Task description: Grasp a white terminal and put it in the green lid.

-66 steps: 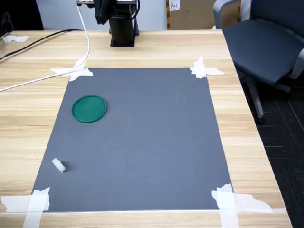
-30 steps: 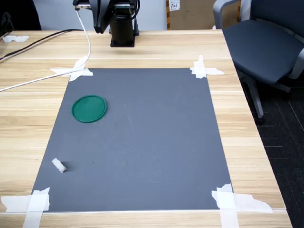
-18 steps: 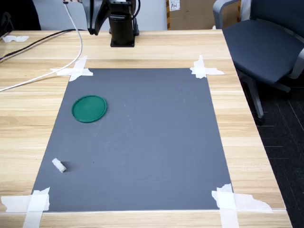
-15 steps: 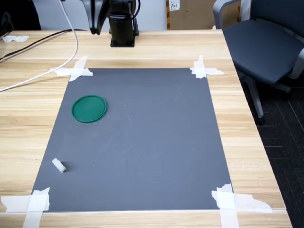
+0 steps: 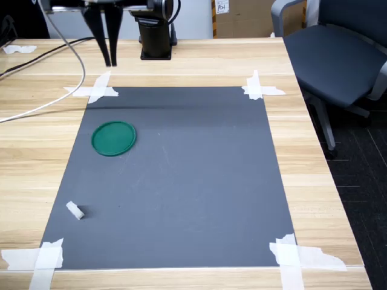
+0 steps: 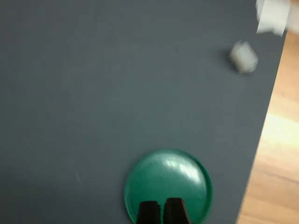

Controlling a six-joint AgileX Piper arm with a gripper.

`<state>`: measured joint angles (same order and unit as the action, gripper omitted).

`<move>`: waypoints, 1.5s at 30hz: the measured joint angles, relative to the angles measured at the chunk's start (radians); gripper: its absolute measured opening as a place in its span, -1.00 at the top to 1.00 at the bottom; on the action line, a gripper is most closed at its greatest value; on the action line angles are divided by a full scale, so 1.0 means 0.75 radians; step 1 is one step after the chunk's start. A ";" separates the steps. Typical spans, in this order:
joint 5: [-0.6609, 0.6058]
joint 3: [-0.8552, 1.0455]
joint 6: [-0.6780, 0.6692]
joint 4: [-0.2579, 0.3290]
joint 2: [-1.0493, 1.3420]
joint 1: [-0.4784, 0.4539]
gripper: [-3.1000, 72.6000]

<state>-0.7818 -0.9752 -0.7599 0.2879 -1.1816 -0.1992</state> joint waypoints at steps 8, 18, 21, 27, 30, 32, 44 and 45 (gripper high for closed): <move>-0.413 -0.348 -0.174 -0.127 -0.298 0.000 0.85; -0.523 -0.633 -0.227 -0.251 -0.549 -0.002 0.01; -0.528 -0.690 -0.209 -0.287 -0.611 -0.004 -0.26; -0.505 -0.791 -0.232 -0.362 -0.721 -0.004 -0.44; -0.499 -0.840 -0.266 -0.384 -0.770 -0.004 -0.45; -0.498 -0.866 -0.288 -0.384 -0.804 -0.004 -0.45; -0.372 -0.921 -0.289 -0.343 -0.982 -0.004 -0.45; -0.365 -0.920 -0.283 -0.333 -0.991 -0.004 -0.45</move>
<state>-1.0553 -1.6656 -0.9724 0.0383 -1.9247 -0.2019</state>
